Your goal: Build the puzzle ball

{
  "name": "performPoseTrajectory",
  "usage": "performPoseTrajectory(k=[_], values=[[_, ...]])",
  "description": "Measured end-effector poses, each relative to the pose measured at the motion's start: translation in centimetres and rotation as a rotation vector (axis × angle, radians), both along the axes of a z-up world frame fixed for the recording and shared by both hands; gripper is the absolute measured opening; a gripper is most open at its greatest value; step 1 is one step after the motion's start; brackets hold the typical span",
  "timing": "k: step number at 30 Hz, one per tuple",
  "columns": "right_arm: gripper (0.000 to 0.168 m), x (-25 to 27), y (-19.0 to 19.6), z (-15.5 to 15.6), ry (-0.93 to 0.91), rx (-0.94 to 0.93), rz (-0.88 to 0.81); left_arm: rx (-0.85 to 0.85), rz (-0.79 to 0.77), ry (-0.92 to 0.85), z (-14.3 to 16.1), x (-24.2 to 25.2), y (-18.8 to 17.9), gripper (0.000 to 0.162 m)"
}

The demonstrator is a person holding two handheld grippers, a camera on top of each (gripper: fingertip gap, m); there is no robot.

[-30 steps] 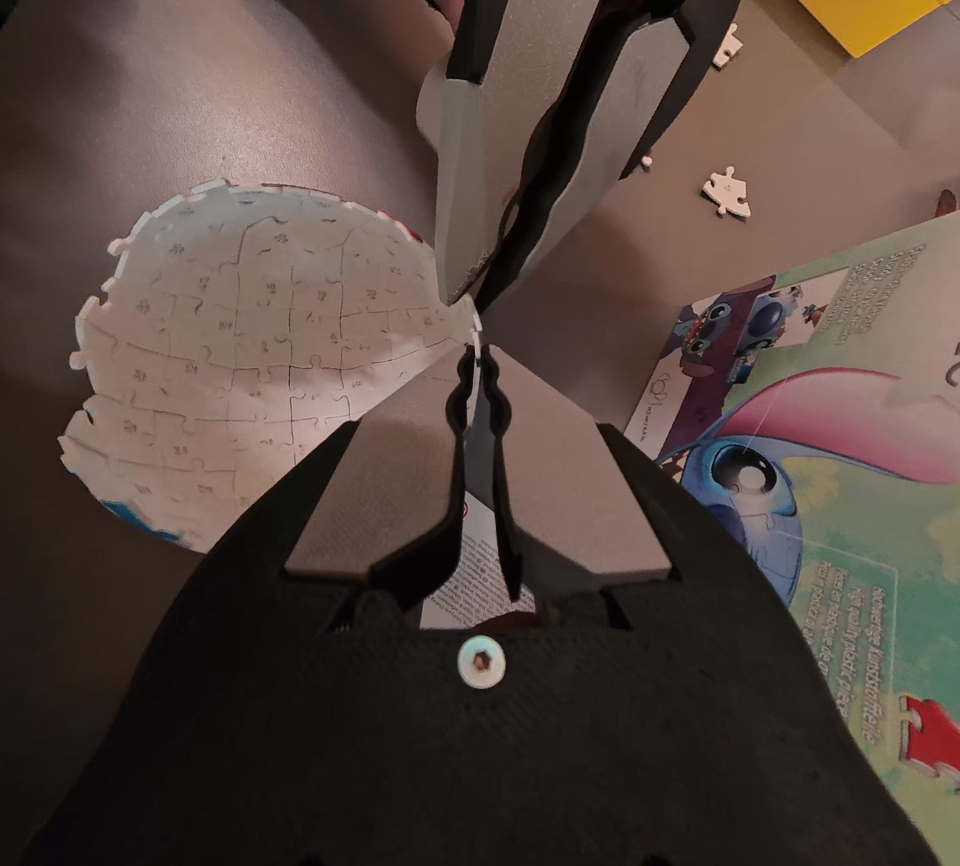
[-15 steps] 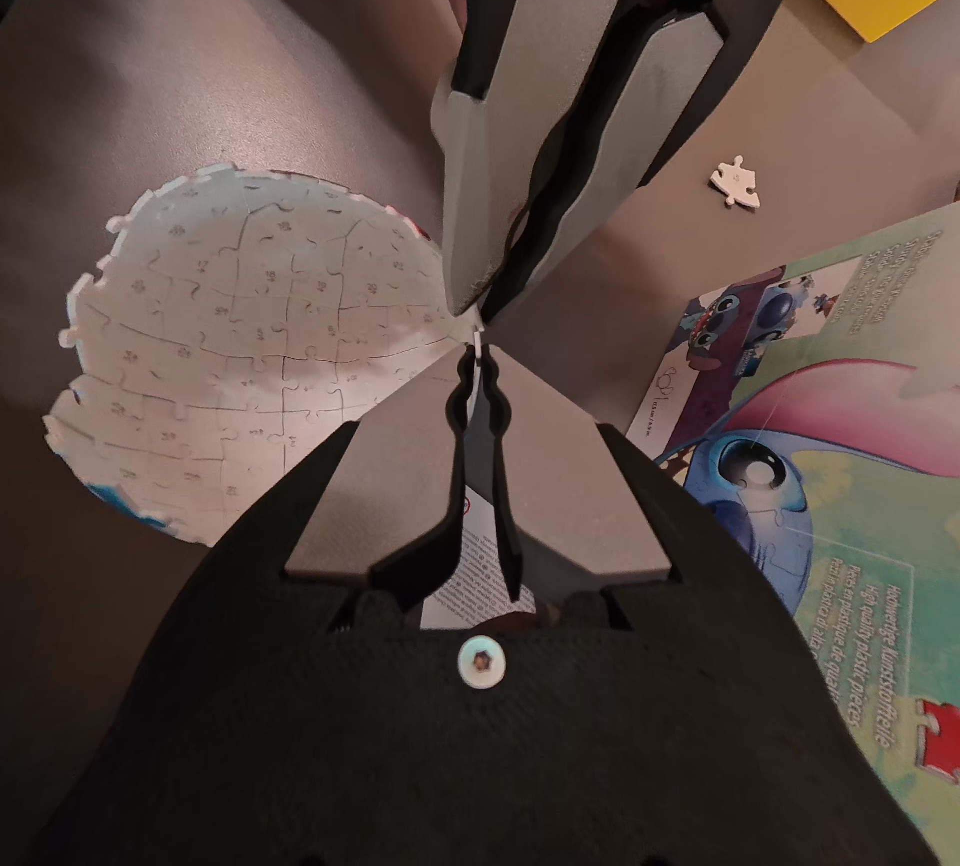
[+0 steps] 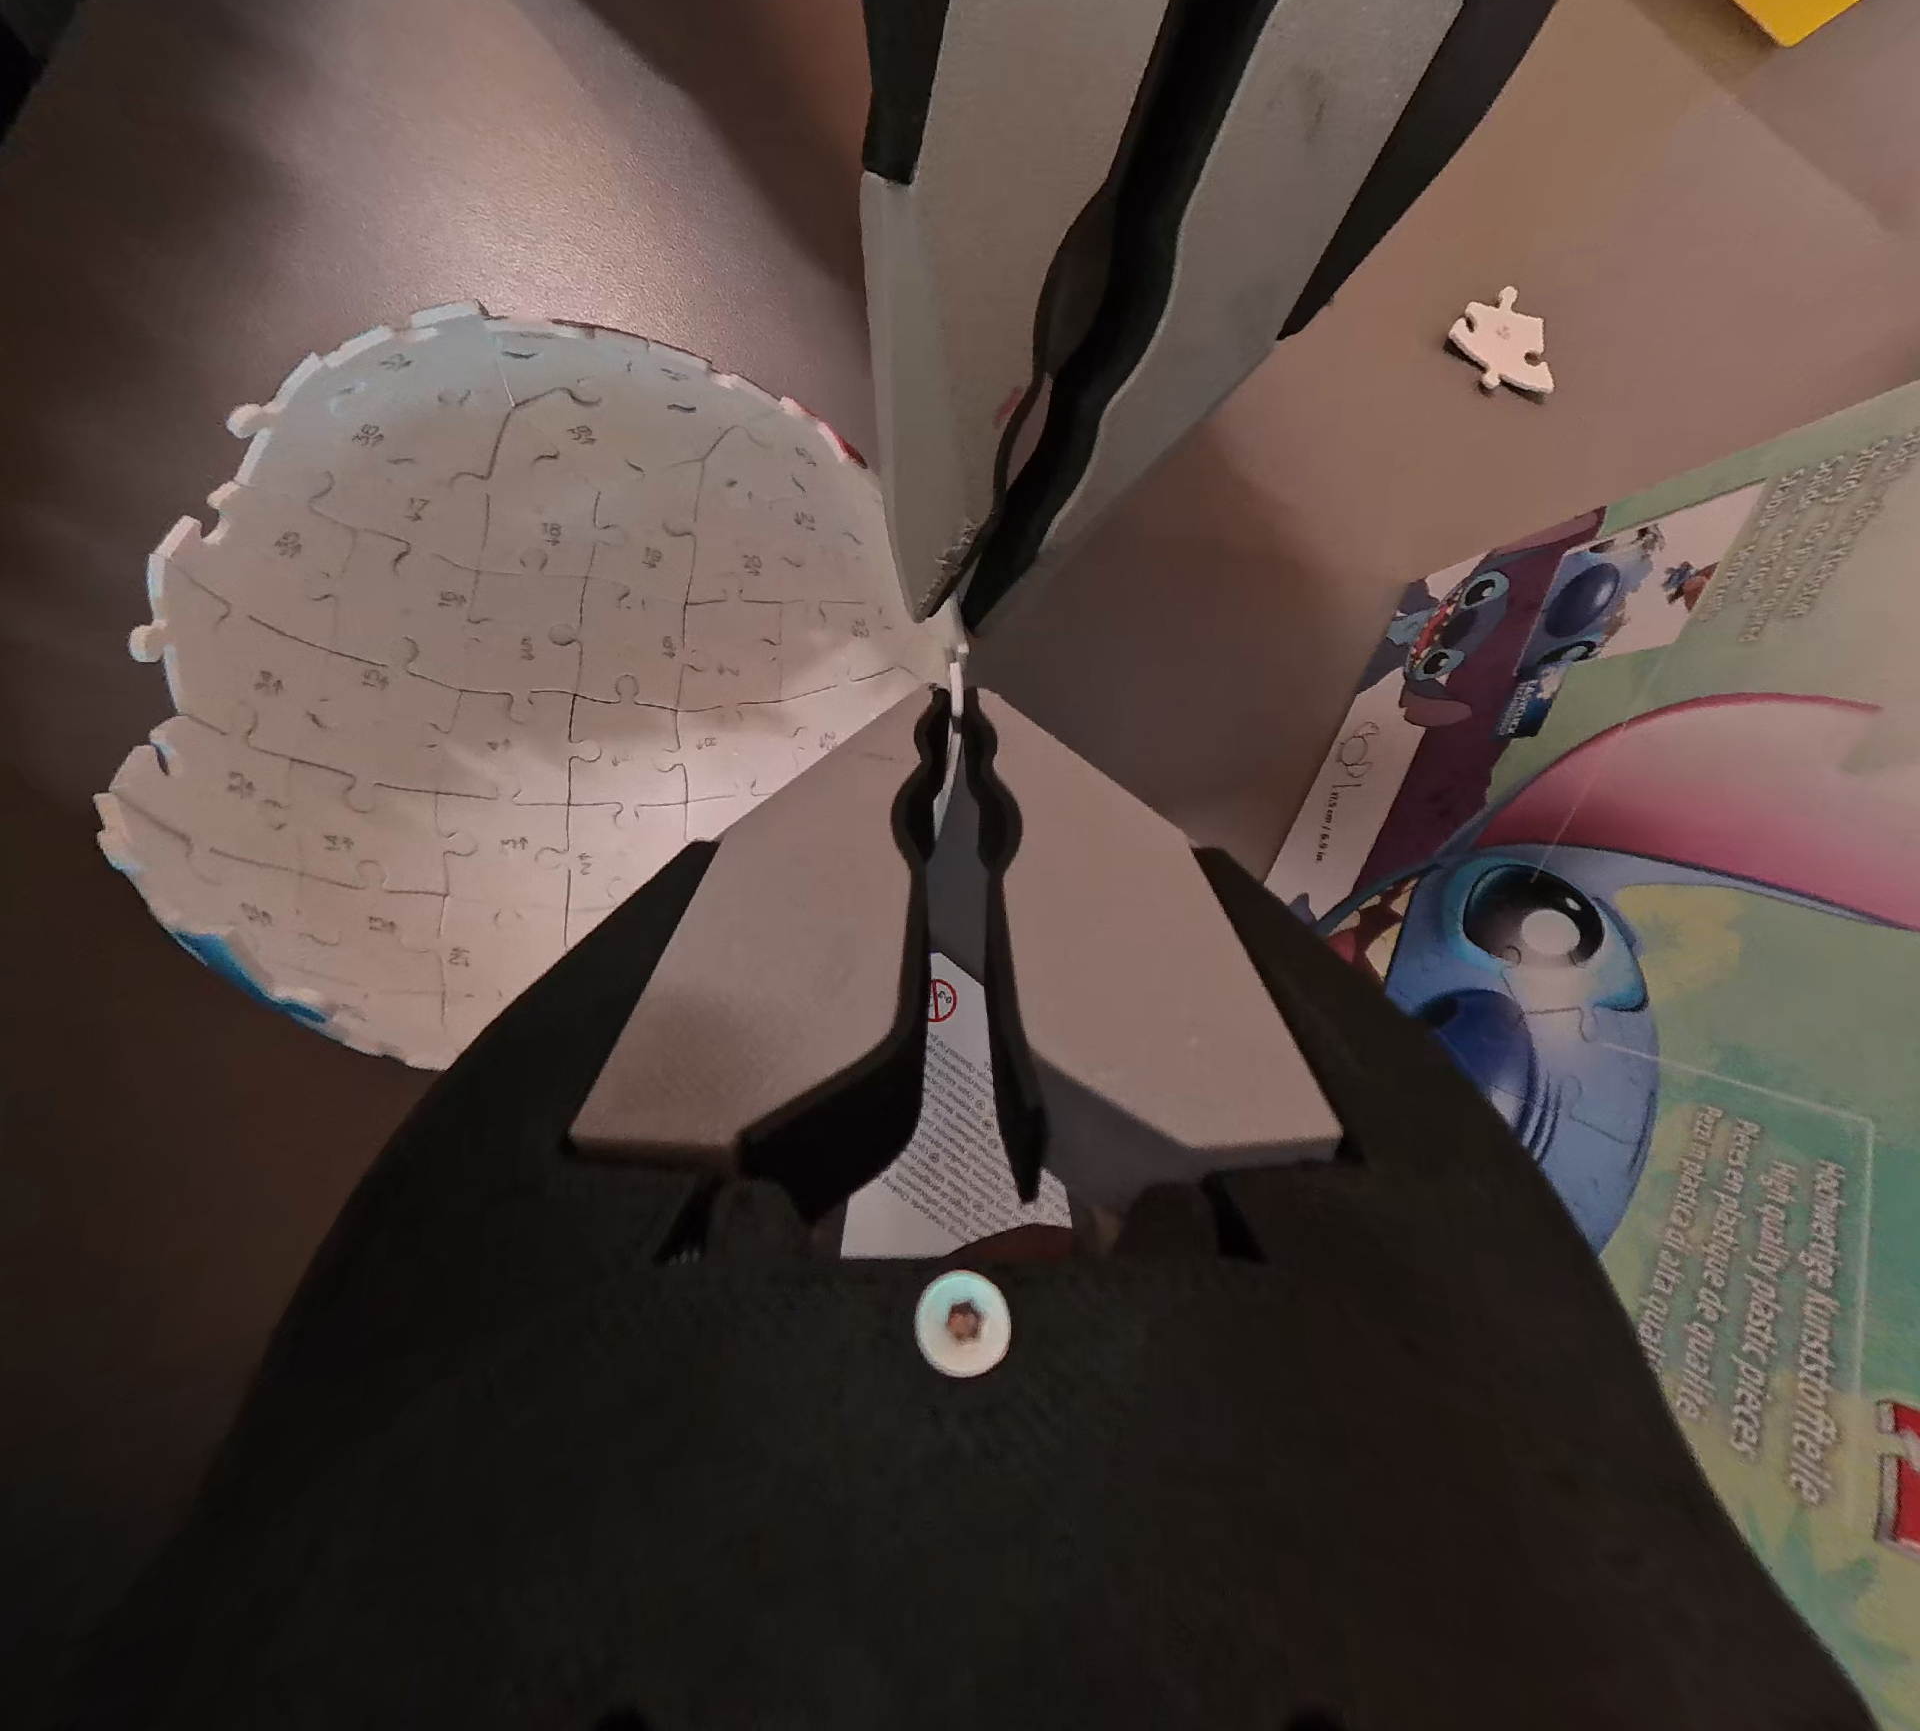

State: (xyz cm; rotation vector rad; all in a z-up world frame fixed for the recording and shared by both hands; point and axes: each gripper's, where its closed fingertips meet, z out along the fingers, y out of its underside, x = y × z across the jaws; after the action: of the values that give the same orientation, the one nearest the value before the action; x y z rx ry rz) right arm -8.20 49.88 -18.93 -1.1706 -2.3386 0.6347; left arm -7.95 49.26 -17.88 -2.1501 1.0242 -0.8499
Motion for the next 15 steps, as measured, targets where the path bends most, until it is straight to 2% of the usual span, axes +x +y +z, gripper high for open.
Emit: performPoseTrajectory(k=[15], values=[[0.004,-0.25,-0.06,-0.06,0.013,-0.076,0.035,0.055,-0.014,0.020,0.31,0.15,-0.17,0.003]])
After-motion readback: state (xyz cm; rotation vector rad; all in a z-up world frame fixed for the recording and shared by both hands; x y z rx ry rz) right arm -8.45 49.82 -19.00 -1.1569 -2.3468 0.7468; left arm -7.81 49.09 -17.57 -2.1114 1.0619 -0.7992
